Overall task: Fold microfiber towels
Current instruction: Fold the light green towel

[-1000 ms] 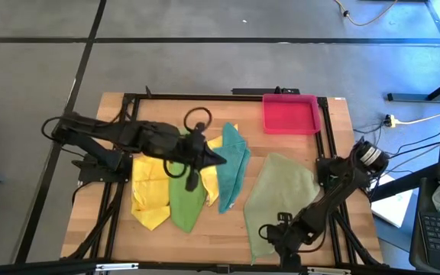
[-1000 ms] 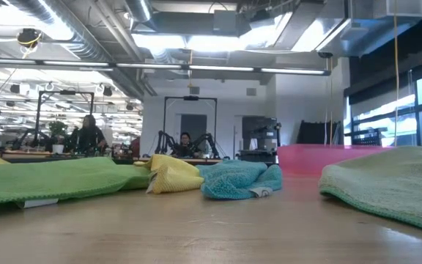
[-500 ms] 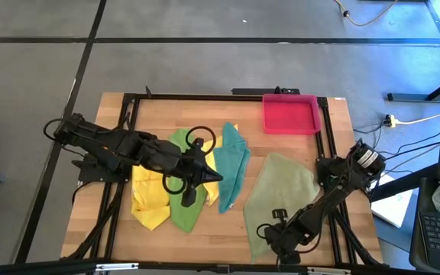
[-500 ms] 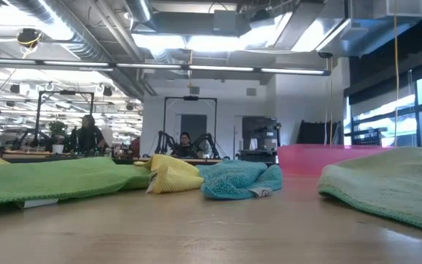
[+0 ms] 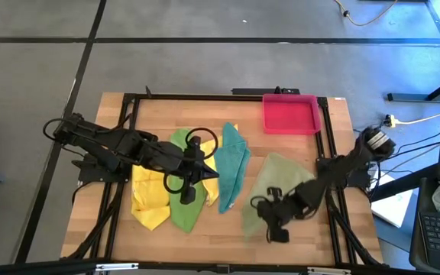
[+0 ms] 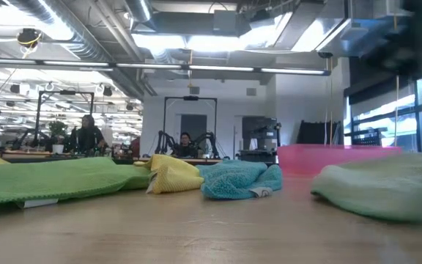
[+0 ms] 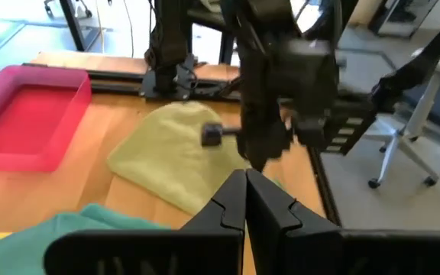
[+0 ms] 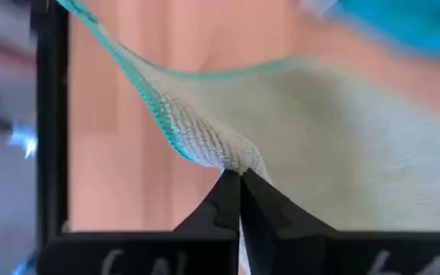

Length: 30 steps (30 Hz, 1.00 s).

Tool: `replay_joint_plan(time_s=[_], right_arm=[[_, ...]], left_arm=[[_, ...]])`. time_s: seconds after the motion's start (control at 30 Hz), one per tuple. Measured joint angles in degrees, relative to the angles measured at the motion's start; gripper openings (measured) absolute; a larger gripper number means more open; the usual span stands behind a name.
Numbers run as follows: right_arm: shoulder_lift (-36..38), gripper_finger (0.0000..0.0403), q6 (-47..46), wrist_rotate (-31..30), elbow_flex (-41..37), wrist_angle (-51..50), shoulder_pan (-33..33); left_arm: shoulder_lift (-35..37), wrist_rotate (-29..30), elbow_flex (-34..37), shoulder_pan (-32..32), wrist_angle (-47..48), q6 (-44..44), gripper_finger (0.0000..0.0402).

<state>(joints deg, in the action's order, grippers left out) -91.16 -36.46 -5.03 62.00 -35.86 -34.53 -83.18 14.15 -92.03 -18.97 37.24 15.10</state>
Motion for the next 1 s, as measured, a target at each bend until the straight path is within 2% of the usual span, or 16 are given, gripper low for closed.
replay_joint_plan(time_s=[0.13,0.33,0.5,0.67,0.77,0.83,0.9,1.0], right_arm=[[2.83,0.0004,4.74,-4.2,0.0,-1.05,5.54],[0.28,0.0008,15.76,-4.74,-0.55,0.05,16.12],[-4.78,0.0054,16.83,-6.13,-0.59,-2.85,25.24],[-4.59,0.0111,11.16,-3.31,2.44,-8.52,30.51],[-1.83,0.0143,7.86,0.83,4.87,-10.57,31.34],[0.71,0.0159,2.9,2.65,5.19,-9.75,29.7],[2.24,0.0171,-2.88,0.82,5.2,-9.53,26.1],[2.03,0.0178,-11.85,-5.54,5.18,-8.84,19.76]], left_arm=[[0.02,0.94,0.0,0.2,2.7,-0.66,0.0],[0.02,1.9,0.0,1.52,6.75,-0.68,0.0],[0.02,1.9,0.0,2.1,7.98,-0.68,0.0],[0.02,1.79,0.0,1.99,10.73,-0.64,0.0],[0.02,1.77,0.0,1.91,12.49,-0.66,0.0],[0.02,1.77,0.0,1.99,13.72,-0.67,0.0],[0.02,2.14,0.0,2.33,14.44,-1.0,0.0],[0.02,3.44,0.0,3.2,14.79,-2.62,0.0]])
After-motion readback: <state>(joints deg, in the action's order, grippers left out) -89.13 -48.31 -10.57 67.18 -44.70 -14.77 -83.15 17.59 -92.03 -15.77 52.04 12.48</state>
